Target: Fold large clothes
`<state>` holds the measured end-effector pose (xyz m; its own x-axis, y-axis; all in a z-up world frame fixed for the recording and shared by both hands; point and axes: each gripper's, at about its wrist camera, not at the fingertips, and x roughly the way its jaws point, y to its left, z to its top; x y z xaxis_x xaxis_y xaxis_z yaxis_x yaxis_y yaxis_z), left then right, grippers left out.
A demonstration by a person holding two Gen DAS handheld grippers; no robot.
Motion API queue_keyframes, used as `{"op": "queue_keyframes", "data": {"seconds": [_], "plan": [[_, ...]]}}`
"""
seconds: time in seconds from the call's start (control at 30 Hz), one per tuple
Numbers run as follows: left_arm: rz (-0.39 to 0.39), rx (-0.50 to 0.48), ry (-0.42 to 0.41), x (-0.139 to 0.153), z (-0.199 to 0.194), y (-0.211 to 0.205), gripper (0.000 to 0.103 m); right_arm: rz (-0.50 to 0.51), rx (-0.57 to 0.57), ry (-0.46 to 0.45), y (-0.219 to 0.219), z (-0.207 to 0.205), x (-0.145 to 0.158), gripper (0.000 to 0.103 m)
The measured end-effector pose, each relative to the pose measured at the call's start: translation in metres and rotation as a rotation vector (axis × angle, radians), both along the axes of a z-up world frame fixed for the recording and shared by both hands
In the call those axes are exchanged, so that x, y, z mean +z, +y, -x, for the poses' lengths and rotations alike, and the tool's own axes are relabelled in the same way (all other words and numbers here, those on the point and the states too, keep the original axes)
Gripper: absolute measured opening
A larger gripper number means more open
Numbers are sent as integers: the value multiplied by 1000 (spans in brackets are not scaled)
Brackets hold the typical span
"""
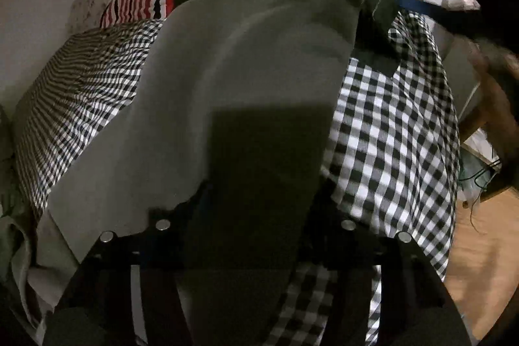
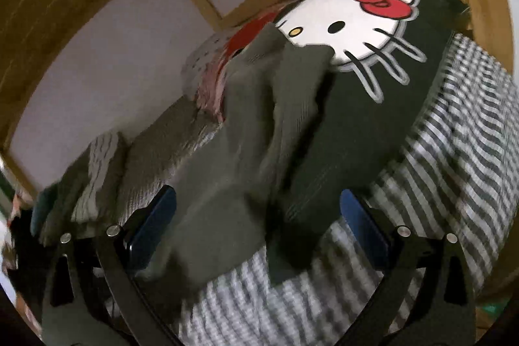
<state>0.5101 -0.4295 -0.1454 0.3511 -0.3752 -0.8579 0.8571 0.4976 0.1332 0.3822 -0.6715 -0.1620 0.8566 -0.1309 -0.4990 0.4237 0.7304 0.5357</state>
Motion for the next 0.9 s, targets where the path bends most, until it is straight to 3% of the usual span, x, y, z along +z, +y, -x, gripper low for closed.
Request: {"op": "queue_keyframes", "data": {"seconds": [0.1,0.13,0.17,0.23,0.27,0.33,0.37,0.5,0.63,0.73,0.83,0.9], "plan": [[33,1,0,2,6,12,63,-41,-45,41,-19,-33,-5,100],[40,4,8,4,8,12,80,-26,-50,47,-17,-36,-1,98],[61,1,31,7,7,19,87,23,-42,36,-9,-34,8,95],[174,-9,65,25,9,39,87,153,-32,33,9,-27,20,49],[223,-1,76,39,9,39,87,196,-41,80,11,-29,18,38],[331,60,123,62,-1,56,91,165,-36,90,3,-24,8,18],[373,87,158,70,-7,64,91,157,-37,82,2,-20,8,17],[510,202,332,98,-39,85,91,340,24,27,44,-14,34,12],[578,232,432,122,-53,84,91,324,73,49,56,-36,37,11],[609,215,519,142,-65,81,91,569,181,26,115,-35,55,11],[603,227,476,164,-68,103,91,894,322,73,213,-32,50,11],[568,255,436,169,-65,128,91,1046,399,90,268,-29,38,11]]}}
